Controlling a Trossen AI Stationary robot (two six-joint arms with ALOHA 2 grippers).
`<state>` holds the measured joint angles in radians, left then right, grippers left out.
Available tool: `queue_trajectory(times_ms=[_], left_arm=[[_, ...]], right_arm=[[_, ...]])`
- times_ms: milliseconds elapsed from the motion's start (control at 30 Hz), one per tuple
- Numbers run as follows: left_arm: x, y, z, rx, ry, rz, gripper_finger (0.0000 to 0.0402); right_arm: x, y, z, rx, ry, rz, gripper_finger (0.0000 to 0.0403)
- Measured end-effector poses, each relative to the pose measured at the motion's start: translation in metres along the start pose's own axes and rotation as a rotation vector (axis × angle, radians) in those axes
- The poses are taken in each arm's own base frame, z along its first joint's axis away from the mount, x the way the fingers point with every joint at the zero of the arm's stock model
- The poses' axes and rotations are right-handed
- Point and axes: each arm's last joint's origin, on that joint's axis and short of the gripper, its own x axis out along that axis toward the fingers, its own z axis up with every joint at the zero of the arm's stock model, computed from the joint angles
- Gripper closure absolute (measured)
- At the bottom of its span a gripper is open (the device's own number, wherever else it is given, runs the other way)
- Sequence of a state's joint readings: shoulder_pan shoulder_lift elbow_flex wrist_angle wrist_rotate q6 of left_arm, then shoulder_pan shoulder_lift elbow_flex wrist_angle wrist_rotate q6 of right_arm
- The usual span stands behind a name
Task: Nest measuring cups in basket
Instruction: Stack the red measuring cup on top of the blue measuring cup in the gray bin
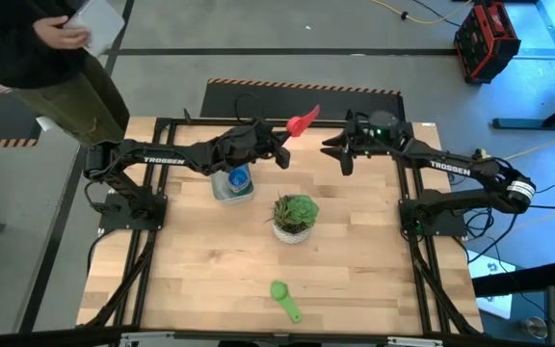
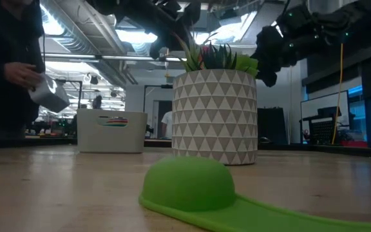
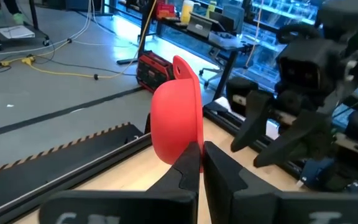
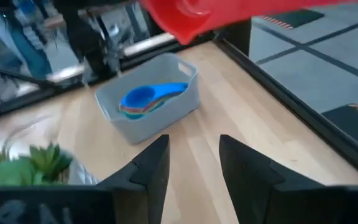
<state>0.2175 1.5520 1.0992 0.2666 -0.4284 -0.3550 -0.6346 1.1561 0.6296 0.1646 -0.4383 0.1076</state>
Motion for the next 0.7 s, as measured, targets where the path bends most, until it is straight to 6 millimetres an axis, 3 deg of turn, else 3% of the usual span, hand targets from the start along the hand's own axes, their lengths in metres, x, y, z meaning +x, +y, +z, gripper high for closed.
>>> queue_trajectory(times_ms=[333, 700], left_arm=[[-0.0001, -0.0017, 0.0044, -0.003, -0.042, -0.018, 0.0399], [-0.0003, -0.0034, 0.0073, -0.016, -0.063, -0.053, 0.0398]], right_arm=[[-0.0009, -0.0006, -0.0095, 0.106, -0.17, 0.034, 0.0258], [-0.0009, 0.0009, -0.0088, 0.113, -0.187, 0.044, 0.0258]])
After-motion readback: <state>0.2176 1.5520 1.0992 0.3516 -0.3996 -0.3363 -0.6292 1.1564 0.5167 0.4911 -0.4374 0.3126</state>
